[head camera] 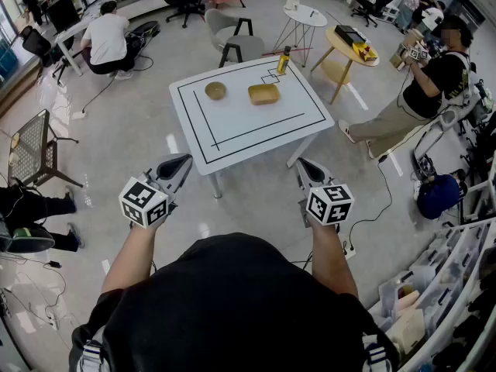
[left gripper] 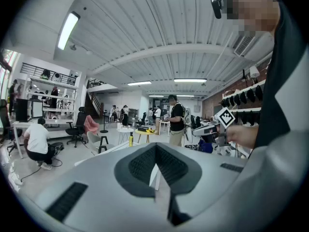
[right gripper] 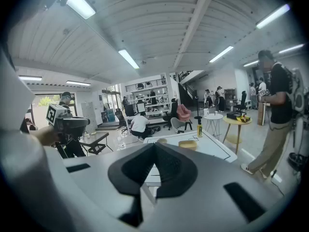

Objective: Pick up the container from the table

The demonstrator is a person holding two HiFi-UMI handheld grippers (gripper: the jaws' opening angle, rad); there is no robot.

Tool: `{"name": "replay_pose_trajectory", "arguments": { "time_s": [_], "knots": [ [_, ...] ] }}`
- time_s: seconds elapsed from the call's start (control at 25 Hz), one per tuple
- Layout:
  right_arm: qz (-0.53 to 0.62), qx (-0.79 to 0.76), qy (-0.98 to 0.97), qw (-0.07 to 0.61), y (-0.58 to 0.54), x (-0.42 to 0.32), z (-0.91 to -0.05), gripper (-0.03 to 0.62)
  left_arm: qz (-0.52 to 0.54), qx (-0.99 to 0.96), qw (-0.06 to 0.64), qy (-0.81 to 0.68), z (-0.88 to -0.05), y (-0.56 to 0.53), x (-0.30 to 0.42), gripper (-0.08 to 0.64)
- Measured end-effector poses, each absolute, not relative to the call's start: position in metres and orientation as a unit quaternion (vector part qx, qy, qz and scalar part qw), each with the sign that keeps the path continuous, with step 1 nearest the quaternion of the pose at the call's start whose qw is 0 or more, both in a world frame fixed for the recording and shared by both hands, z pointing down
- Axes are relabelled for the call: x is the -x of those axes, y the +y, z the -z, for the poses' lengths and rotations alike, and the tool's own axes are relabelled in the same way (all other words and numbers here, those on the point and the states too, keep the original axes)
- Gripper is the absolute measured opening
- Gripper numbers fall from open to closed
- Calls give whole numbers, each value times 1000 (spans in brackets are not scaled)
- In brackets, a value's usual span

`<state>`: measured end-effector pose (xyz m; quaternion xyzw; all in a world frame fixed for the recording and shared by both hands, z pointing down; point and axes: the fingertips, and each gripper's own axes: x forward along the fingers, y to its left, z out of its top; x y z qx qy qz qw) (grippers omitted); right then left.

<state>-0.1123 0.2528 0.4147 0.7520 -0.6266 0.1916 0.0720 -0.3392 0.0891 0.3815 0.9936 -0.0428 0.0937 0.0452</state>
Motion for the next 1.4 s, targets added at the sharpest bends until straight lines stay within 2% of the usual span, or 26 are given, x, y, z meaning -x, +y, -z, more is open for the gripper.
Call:
{"name": "replay_pose_trajectory", "arguments": {
  "time_s": [0.52, 1.4],
  "knots": [
    [-186, -783, -592, 52, 253, 113, -401, 6, -102, -993, 59, -15, -393, 77, 343, 6],
    [-200, -781, -589, 57, 233, 13, -429, 6, -119, -991, 54, 1, -408, 60, 235, 6]
  ]
}}
